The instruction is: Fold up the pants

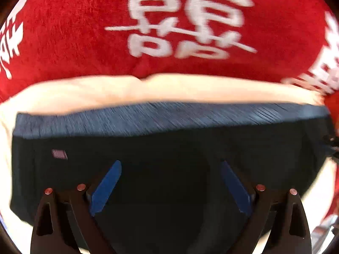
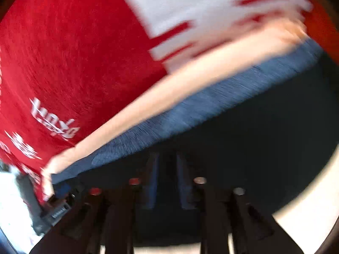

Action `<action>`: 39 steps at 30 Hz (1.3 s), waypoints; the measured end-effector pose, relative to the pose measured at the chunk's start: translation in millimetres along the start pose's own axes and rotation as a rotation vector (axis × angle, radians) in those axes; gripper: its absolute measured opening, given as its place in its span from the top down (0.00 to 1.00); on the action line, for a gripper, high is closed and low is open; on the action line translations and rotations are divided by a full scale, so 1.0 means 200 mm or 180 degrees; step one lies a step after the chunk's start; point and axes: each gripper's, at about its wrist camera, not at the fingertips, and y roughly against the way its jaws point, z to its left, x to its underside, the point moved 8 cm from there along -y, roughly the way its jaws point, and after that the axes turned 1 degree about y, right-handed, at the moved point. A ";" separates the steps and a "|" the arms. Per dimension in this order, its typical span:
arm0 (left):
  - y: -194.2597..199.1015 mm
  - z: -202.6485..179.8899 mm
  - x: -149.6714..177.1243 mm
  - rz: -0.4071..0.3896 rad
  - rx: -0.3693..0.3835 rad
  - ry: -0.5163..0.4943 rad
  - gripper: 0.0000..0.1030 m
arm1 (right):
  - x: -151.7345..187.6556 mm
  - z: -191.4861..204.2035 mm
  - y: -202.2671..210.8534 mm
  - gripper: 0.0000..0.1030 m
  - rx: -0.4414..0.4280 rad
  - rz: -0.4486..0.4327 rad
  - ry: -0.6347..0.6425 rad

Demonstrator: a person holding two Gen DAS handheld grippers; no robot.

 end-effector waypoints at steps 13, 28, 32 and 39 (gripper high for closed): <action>-0.06 -0.27 0.30 0.0184 0.0009 -0.0183 0.07 | 0.33 -0.23 0.10 0.61 -0.0259 0.0199 -0.0846; 0.03 -0.23 0.51 0.0002 -0.0213 -0.0294 0.05 | 0.28 -0.36 0.10 1.00 0.0016 0.0280 -0.0342; 0.07 -0.26 0.49 0.0100 -0.0349 -0.0312 0.05 | 0.28 -0.35 0.17 0.95 -0.0251 0.0291 -0.0358; 0.15 -0.43 0.42 0.0167 -0.0314 -0.0319 0.05 | 0.31 -0.46 0.26 0.81 -0.0442 0.0283 -0.0497</action>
